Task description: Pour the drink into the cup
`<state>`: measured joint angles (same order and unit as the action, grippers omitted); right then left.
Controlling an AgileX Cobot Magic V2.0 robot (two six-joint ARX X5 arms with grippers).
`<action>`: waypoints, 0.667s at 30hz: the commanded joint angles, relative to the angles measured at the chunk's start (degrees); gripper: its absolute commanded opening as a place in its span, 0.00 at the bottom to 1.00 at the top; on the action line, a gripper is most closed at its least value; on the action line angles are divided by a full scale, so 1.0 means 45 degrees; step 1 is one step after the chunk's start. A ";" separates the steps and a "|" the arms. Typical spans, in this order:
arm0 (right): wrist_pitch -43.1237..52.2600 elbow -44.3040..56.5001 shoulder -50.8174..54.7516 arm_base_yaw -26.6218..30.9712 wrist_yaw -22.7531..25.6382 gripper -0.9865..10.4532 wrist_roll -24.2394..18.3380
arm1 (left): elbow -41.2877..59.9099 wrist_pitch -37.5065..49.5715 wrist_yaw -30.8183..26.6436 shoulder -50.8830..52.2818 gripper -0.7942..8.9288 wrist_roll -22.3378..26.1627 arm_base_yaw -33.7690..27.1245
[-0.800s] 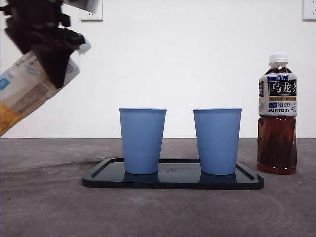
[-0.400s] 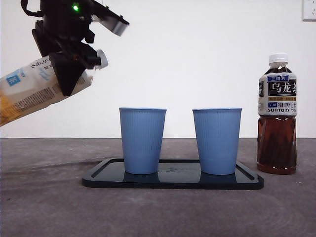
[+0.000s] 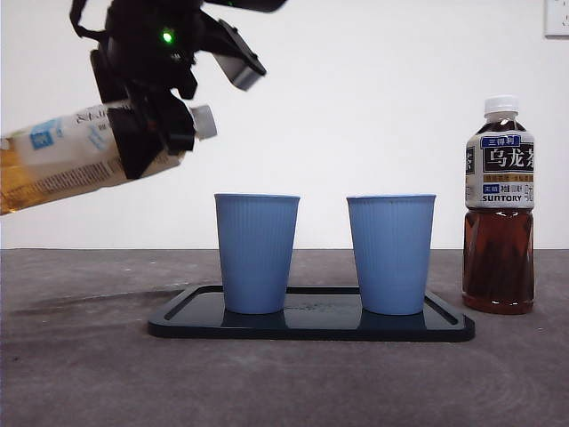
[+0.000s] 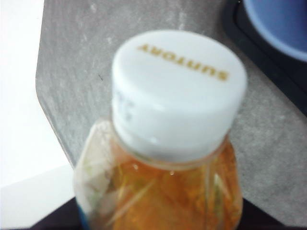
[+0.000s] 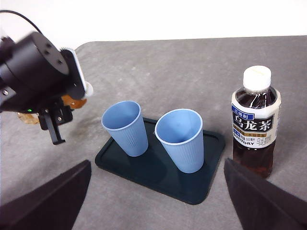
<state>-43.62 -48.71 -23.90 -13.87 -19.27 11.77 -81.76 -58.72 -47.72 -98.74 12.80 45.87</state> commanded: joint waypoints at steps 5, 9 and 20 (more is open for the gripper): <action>0.0185 -0.0199 -0.0053 -0.0053 0.0049 0.47 -0.0155 | -0.0437 0.0034 -0.1710 -0.0787 0.20 0.0748 0.0423; 0.0272 -0.0199 -0.0053 -0.0053 0.0049 0.47 -0.0155 | -0.0442 0.0010 -0.1773 -0.1098 0.20 0.0787 0.0495; 0.0350 -0.0199 -0.0053 -0.0053 0.0049 0.47 -0.0180 | -0.0442 0.0092 -0.3075 -0.1812 0.20 0.1350 0.0899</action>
<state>-42.94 -48.71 -23.90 -13.87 -19.27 11.77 -81.93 -58.41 -59.05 -105.65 17.12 48.99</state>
